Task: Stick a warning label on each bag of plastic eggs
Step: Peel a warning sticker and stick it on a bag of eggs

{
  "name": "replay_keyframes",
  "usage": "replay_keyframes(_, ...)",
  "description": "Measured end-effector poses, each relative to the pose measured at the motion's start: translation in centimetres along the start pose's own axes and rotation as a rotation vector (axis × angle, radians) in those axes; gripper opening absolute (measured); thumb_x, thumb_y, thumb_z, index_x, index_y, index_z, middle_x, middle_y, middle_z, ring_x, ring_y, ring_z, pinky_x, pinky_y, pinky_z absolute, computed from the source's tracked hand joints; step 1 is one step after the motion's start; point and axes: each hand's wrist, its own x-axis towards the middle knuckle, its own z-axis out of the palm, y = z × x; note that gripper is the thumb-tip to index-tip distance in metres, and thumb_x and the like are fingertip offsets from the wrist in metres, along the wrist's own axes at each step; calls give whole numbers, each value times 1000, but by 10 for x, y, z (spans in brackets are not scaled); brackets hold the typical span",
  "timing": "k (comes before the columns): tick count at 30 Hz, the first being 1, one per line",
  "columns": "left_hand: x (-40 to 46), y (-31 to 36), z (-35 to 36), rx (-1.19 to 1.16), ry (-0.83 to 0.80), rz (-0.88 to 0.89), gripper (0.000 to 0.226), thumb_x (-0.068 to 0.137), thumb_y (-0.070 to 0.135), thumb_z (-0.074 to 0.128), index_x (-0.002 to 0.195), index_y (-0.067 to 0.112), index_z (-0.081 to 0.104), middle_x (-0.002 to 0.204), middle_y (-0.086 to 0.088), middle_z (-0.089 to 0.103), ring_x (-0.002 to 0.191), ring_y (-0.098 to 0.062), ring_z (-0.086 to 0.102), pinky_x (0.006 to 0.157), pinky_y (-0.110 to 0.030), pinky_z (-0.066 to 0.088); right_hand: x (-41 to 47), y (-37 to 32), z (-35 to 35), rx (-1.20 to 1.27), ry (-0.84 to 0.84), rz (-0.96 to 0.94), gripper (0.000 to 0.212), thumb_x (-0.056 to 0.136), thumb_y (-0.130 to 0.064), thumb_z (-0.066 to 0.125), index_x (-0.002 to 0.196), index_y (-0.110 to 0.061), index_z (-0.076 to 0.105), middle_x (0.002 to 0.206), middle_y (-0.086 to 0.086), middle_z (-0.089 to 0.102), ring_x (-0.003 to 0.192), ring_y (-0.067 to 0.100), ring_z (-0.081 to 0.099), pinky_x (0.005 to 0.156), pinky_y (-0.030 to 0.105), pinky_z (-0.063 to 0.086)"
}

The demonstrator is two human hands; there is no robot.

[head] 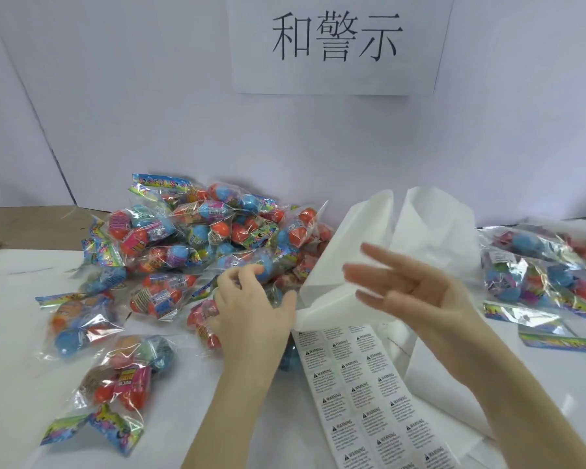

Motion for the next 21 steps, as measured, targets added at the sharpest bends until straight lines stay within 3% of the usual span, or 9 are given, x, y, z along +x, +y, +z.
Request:
replay_keyframes(2, -2, 0, 1, 161, -52, -17, 79, 77, 60, 62, 137, 23, 24, 144, -7, 25, 133, -25, 25, 101, -47, 30, -4, -2, 0, -116, -154, 45, 51, 48, -28, 87, 98, -28, 75, 86, 6, 74, 77, 16, 70, 66, 23, 55)
replay_keyframes(4, -2, -1, 3, 334, -97, -19, 94, 73, 73, 53, 141, 25, 9, 149, -9, 22, 138, -25, 18, 102, -50, 28, -5, -5, 0, -169, -326, 154, 31, 54, -21, 82, 84, -24, 75, 67, 4, 71, 56, 12, 65, 52, 18, 49)
replay_keyframes(8, 0, -2, 1, 476, -257, -70, 109, 69, 82, 45, 142, 32, -18, 155, -13, 10, 144, -29, 6, 105, -66, 21, -8, -5, -2, -383, -695, 483, 29, 62, -21, 80, 89, -27, 71, 75, -3, 73, 64, 8, 67, 62, 19, 51)
replay_keyframes(10, -1, -3, 0, 487, -313, -82, 109, 73, 79, 45, 142, 32, -26, 157, -15, 3, 145, -30, 1, 105, -67, 22, -8, -3, -1, -502, -746, 570, 31, 65, -22, 80, 94, -30, 70, 80, -6, 73, 73, 8, 68, 69, 18, 52)
replay_keyframes(13, -2, -4, -1, 513, -254, -47, 94, 84, 69, 41, 144, 30, -20, 152, -15, 18, 140, -30, 16, 103, -60, 30, -7, 2, 1, -625, -681, 587, 40, 64, -24, 84, 101, -32, 68, 87, -10, 73, 83, 5, 67, 80, 21, 53)
replay_keyframes(16, 0, -5, -3, 507, -71, -2, 73, 93, 53, 42, 145, 29, -2, 136, -7, 40, 126, -24, 34, 94, -48, 36, -5, 6, 1, -731, -536, 537, 58, 63, -31, 86, 109, -49, 56, 95, -22, 67, 85, -10, 58, 79, 7, 43)
replay_keyframes(18, 3, -7, -3, 483, 9, -4, 65, 94, 45, 48, 143, 24, 11, 127, -3, 48, 120, -21, 40, 89, -41, 33, -5, 10, 1, -799, -467, 501, 70, 62, -38, 86, 111, -62, 43, 100, -27, 58, 91, -16, 50, 80, 3, 38)
replay_keyframes(21, 5, -8, -2, 450, 72, -11, 51, 93, 40, 52, 132, 19, 27, 116, 1, 53, 111, -20, 45, 79, -36, 23, -4, 17, 1, -876, -413, 454, 85, 57, -47, 86, 108, -76, 25, 114, -36, 39, 104, -20, 36, 91, 8, 32)
